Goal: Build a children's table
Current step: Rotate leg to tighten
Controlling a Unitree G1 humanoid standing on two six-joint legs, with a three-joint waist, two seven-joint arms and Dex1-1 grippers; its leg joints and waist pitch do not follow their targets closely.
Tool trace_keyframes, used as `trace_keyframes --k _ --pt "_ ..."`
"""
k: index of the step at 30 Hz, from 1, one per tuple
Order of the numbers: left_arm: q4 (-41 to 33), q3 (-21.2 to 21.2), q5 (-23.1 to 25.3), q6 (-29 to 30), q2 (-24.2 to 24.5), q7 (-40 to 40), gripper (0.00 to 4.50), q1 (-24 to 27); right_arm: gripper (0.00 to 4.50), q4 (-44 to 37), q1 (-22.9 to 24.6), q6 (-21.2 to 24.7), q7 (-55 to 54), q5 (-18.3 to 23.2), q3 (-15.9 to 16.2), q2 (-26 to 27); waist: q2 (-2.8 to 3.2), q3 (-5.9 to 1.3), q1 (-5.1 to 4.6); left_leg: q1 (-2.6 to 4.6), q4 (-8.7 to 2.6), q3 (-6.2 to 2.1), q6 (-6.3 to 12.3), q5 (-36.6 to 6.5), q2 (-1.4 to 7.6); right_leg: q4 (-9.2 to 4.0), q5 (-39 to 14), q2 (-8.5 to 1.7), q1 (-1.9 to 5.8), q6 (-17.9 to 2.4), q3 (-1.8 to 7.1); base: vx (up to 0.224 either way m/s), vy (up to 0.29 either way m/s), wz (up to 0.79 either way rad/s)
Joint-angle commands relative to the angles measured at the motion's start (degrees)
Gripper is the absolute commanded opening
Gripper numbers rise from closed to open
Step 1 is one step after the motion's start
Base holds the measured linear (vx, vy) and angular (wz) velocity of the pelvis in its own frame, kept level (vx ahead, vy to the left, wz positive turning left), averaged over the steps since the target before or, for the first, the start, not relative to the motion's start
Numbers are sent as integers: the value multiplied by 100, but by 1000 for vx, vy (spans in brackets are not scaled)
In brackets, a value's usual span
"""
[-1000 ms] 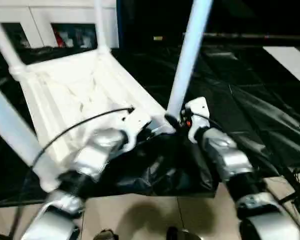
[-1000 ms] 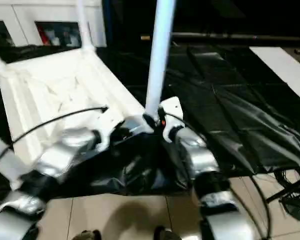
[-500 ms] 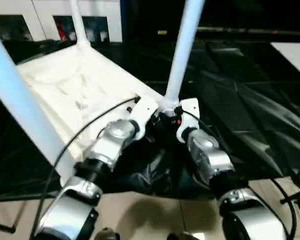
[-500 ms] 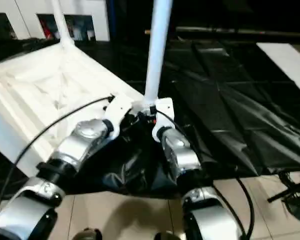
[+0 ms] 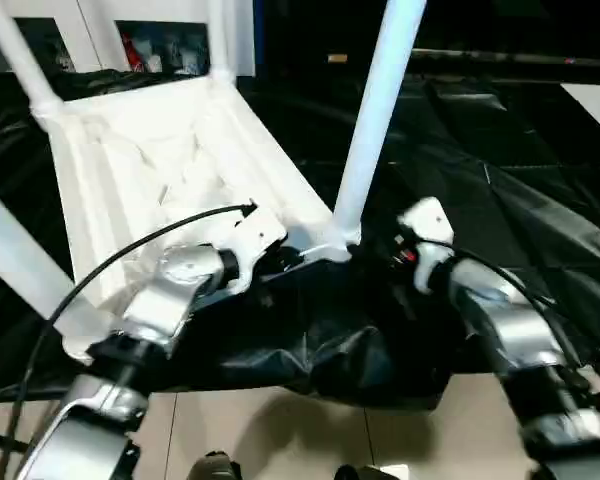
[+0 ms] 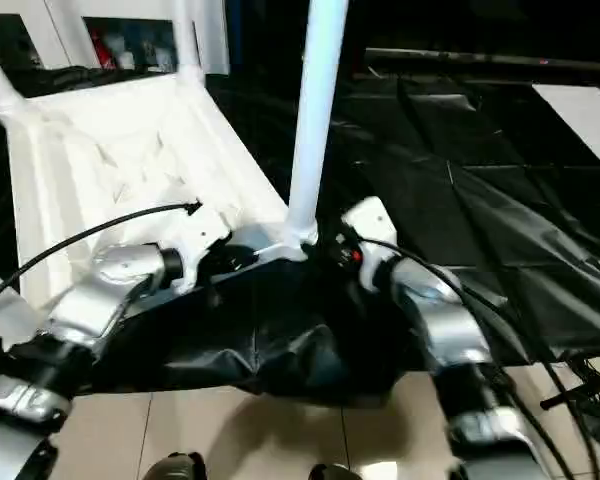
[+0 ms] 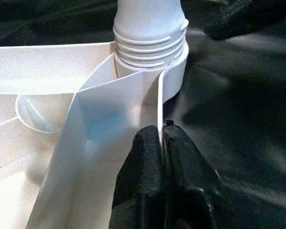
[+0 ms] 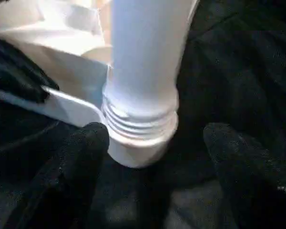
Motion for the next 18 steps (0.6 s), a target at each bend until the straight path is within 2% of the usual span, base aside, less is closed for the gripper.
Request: trace_keyframes --k 1,3,4,7,9,15,18 --pt "-247 -225 -245 29 69 -637 0 268 399 -432 116 217 358 106 132 -202 -8 -338 4 66 -335 24 401 -1111 113 -415 -977 -240 320 -1089 250 0 0 0" --pt "-513 -221 -460 84 134 -959 0 367 412 -521 153 339 553 152 208 -246 -25 -351 -1 57 -325 29 430 -993 117 -386 -761 -236 322 -1150 252 0 0 0" --pt "-513 -221 -460 84 134 -959 0 367 412 -521 153 339 553 152 208 -246 -12 -354 3 80 -311 41 461 -938 121 -373 -631 -234 298 -1222 257 0 0 0" --pt "-889 -251 -702 259 189 -1258 0 464 412 -609 196 404 992 168 431 -301 -26 -373 27 76 -300 45 516 -847 130 -333 -438 -243 322 -1358 248 0 0 0" --pt "-980 -252 -733 301 199 -1296 0 489 412 -518 120 357 1084 152 502 -270 -33 -378 45 78 -284 56 559 -763 122 -330 -384 -245 320 -1377 253 0 0 0" --pt "-1015 -232 -724 331 228 -1358 0 510 412 -416 23 371 1196 125 561 -294 -43 -390 59 70 -280 48 460 -859 115 -337 -662 -261 339 -1279 257 0 0 0" --pt "-1068 -213 -710 375 233 -1378 0 538 412 -398 -3 381 1243 180 520 -261 -49 -420 52 72 -255 47 489 -698 110 -293 -394 -247 348 -1319 252 0 0 0"
